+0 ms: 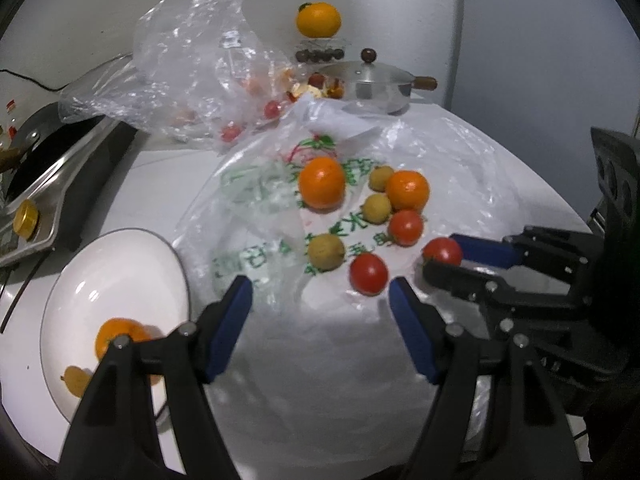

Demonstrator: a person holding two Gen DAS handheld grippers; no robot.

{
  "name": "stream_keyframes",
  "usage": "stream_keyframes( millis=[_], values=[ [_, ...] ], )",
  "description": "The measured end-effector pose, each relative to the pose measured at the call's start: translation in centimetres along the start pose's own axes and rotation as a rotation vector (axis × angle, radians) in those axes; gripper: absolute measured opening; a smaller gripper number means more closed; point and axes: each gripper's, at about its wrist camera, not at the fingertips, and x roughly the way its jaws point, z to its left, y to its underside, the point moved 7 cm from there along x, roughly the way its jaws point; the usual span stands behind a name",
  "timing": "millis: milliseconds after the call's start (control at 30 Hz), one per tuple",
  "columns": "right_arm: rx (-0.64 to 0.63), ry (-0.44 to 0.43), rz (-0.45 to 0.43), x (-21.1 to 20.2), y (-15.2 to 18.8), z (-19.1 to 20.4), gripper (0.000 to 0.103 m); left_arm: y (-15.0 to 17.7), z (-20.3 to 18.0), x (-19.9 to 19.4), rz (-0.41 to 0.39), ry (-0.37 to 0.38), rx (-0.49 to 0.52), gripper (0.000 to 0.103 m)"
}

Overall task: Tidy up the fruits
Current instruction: 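Move both tools back over the bag toward the red tomatoes, then grasp a red tomato with the right tool while the left tool grasps another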

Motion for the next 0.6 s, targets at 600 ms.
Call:
stream_keyframes(
  millis=[600],
  values=[
    [0.064, 0.022, -0.02, -1.2, 0.9, -4.4, 0.031, -2.5, -3.3, -0.8, -0.111, -0.001, 0.093, 0.065]
  ],
)
